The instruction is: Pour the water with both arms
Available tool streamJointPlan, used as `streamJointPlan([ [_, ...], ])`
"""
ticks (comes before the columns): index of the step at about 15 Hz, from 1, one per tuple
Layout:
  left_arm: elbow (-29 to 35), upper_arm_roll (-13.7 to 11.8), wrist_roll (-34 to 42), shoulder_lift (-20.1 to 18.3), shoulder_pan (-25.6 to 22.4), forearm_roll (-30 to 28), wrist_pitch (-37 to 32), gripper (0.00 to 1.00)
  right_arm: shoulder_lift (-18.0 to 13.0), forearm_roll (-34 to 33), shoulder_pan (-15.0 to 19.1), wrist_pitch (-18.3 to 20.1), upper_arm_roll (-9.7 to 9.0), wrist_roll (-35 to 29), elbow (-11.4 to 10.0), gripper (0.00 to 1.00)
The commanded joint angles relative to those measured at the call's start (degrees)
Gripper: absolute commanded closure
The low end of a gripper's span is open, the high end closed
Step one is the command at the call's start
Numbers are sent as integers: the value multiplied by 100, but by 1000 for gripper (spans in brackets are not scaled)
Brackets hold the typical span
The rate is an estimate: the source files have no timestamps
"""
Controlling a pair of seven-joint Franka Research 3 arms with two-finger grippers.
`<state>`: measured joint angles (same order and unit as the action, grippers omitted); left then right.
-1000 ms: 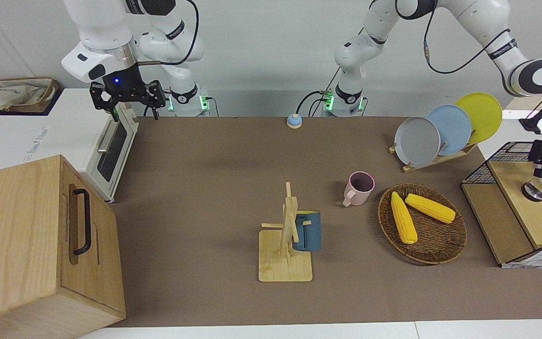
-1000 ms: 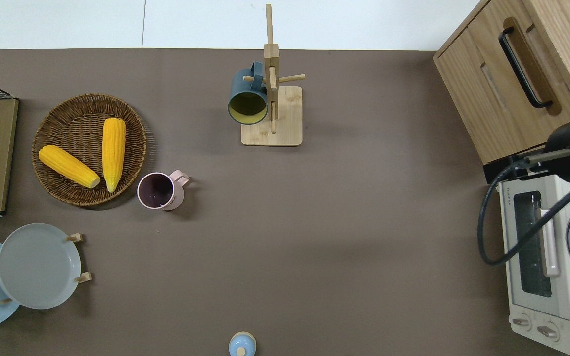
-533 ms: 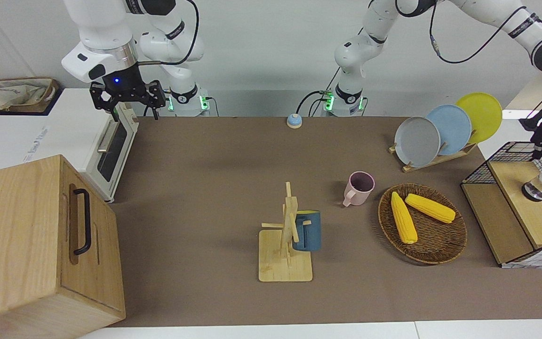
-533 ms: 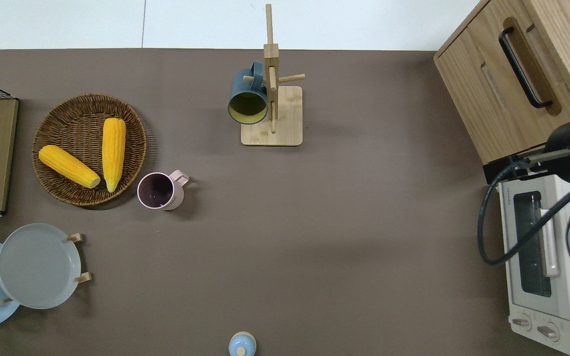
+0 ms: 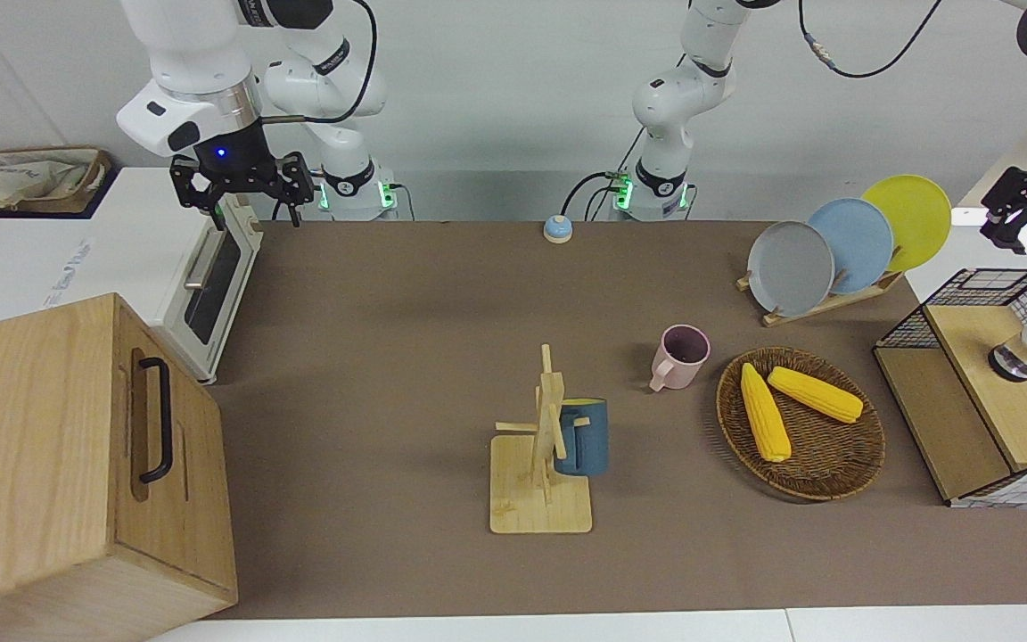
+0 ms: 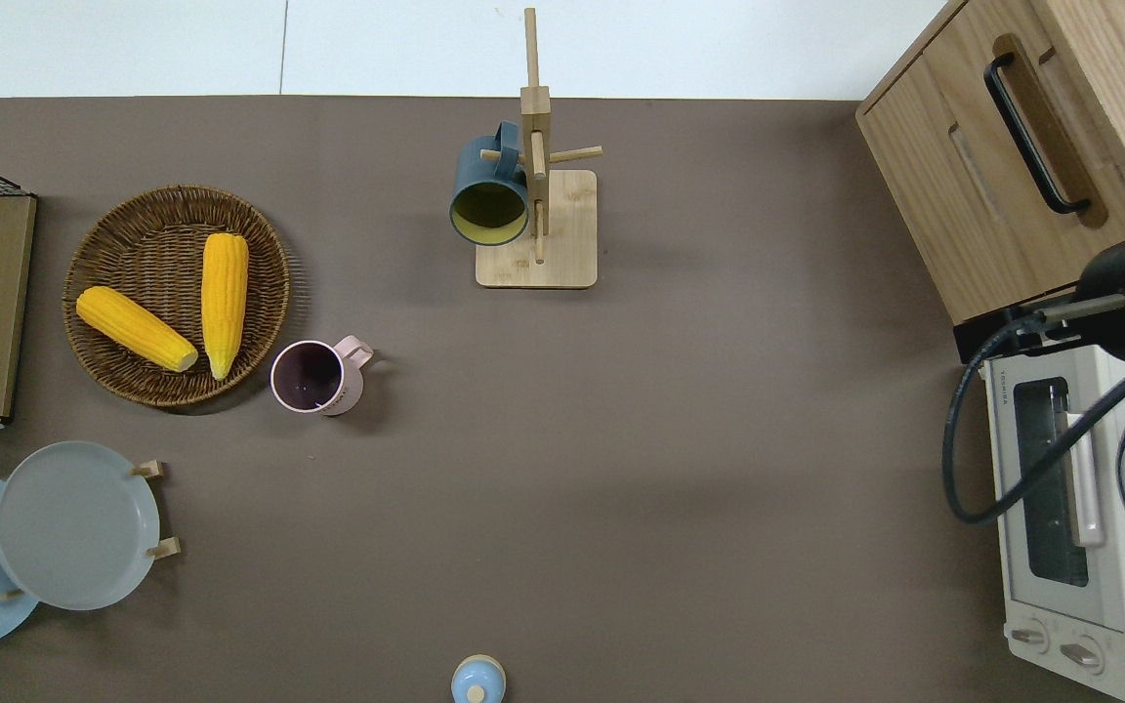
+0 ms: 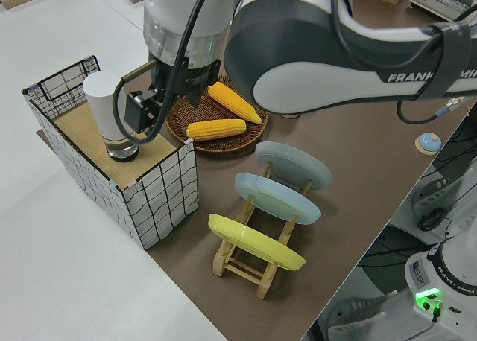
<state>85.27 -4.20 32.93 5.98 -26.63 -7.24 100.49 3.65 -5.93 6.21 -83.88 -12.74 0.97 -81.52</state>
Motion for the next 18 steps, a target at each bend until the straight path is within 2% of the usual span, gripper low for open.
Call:
streamJointPlan([
  [1,489,-20,-364,-448,289,197,-170,2,-39,92,21,64,8,105,13,13],
  [4,938,76,-760,-765,597,302,-170,2,-39,83,29,64,-1,105,13,13],
  [7,1044,357,-1357,-880,905,592,-476,2,-39,83,21,64,8,105,13,13],
  [12,1000,1147,-2359,-862,941,592,-733,2,-39,92,21,64,-1,105,13,13],
  [14,992,1455,-2440,-810,949,601,-733,2,-39,92,29,64,8,105,13,13],
  [15,992,1509,-2457,-792,1028,593,-733,2,-39,92,29,64,-1,105,13,13],
  [16,992,1431,-2484,-774,1333,592,-733,0,-39,83,21,64,-1,105,13,13],
  [17,992,1309,-2510,-765,1528,592,-733,2,-39,83,21,64,-1,105,13,13],
  [18,992,1081,-2519,-765,1791,575,-724,2,-39,92,21,64,8,105,5,13],
])
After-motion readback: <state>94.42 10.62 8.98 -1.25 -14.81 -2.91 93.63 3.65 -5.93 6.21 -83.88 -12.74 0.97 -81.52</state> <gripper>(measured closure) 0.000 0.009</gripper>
